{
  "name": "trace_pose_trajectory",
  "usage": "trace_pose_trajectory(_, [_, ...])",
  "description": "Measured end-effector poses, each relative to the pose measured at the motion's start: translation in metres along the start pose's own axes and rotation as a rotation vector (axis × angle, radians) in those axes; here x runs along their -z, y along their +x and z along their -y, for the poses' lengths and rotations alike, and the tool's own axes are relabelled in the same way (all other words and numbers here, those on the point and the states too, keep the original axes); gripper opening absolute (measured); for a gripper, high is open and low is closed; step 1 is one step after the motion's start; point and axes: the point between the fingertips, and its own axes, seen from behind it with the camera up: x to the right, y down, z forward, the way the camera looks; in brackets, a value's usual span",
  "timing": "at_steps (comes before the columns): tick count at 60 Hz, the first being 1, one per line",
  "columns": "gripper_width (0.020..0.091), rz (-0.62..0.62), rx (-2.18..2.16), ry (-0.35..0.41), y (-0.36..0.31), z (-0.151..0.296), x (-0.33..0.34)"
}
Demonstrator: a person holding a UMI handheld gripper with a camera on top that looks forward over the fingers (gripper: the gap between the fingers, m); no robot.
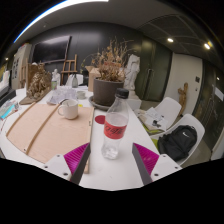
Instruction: Pour water
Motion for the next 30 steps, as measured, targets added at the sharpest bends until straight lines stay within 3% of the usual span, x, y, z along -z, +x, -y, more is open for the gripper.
trace_pose_trajectory(12, [0.0851, 0.046, -0.06, 0.018, 0.014, -0.002, -0.064])
trace_pose_trajectory(16, [0.0821, 0.068, -0.068, 0.025, 0.008, -0.001, -0.08])
trace_pose_trajectory(23, [0.0615, 0.086, -0.076, 0.031, 0.002, -0.001, -0.107])
trace_pose_trajectory(26, [0.0448, 0.091, -0.077, 0.045, -0.001, 0.0, -0.114])
trace_pose_trajectory(30, [0.0404, 0.087, -0.068, 0.066, -0.002, 0.004, -0.118])
